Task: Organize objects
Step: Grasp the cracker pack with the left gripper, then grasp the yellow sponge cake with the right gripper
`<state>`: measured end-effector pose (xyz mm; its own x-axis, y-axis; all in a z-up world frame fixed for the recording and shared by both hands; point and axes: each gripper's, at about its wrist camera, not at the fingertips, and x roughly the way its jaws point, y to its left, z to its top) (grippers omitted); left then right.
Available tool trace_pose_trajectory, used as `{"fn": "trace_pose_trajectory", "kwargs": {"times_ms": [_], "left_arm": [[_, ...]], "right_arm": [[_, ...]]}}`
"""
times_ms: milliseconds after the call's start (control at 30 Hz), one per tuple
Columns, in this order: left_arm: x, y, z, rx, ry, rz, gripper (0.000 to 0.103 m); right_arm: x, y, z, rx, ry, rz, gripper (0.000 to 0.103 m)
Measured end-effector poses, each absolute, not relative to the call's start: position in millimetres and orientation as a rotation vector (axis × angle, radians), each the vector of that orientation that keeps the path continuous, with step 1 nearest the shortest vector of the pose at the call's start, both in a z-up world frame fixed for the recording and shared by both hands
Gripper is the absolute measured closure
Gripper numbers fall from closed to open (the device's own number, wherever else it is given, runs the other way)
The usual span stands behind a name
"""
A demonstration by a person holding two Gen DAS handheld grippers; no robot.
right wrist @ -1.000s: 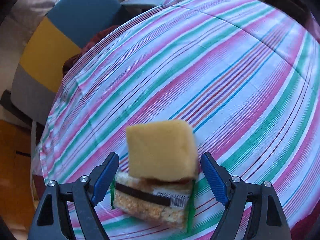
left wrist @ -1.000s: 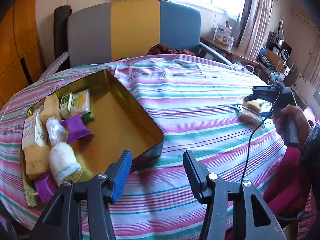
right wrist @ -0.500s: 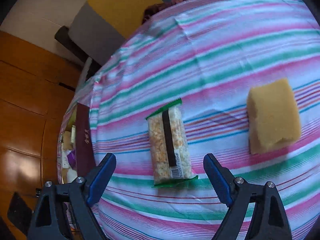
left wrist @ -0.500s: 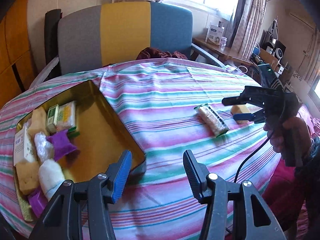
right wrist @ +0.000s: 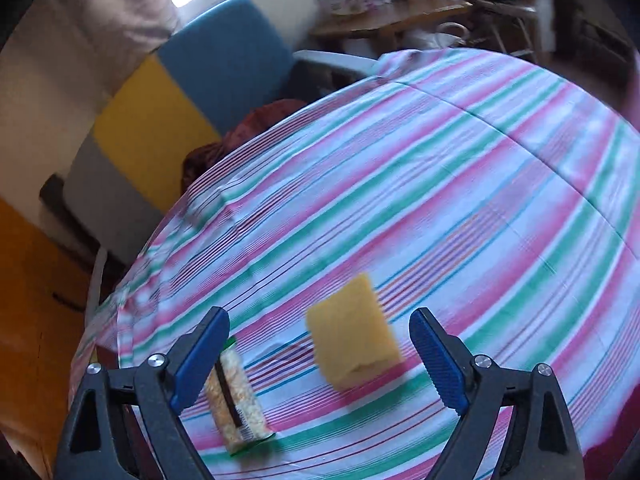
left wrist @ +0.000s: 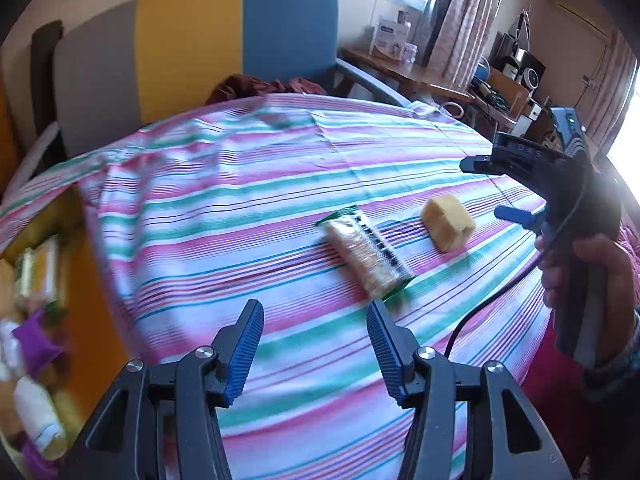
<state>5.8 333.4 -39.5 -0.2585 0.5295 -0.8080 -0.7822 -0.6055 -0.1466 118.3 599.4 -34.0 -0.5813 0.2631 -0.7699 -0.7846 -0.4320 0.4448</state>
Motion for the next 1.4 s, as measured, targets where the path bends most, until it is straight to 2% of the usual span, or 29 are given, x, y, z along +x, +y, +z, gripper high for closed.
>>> {"fn": "trace_pose_trajectory", "kwargs": {"times_ms": [100,267,600,700,733,833,867,1033,1400], "left_arm": [[1.3,356.0,-47.9,-1.134,0.364,1.935,0.047],[-4.5,395.9,-61.9,-1.175,0.362,1.896,0.032],[-28.0,457.1,-93.3,-1.292,0.364,1.914,0.028],[-33.9,459.2,-109.4,-1.336,0.349,1.916,0.032],[-31.4,456.4,-109.3,-1.301,0.37,1.943,0.042],[-28.3,446.6,-110.3,-1.257,0.4,1.96,0.058],[-27.7,443.3,-110.4,-1.242,0.415,1.952,0.061],[-20.4,423.9,-109.4,-1.188,0.453,1.934,0.063],[8.8,377.7,-110.4,-1.085,0.442,1.948,0.063]], "right_arm": [[123.1,609.0,-41.6,-0.81,1.143,1.996,0.01],[124.2,614.7,-49.4,-0.815,1.201,1.968,0.01],[117.9,612.0,-51.9,-0.85,1.18,1.995,0.009],[114.9,612.7,-52.4,-0.86,1.141,1.992,0.009],[113.5,613.3,-52.5,-0.864,1.124,1.991,0.009],[108.3,613.8,-52.6,-0.885,1.061,1.991,0.009],[107.7,613.3,-52.4,-0.894,1.045,1.994,0.009],[102.7,609.6,-53.4,-0.934,0.969,1.995,0.009],[75.7,596.1,-66.3,-1.102,0.759,2.005,0.013]]}}
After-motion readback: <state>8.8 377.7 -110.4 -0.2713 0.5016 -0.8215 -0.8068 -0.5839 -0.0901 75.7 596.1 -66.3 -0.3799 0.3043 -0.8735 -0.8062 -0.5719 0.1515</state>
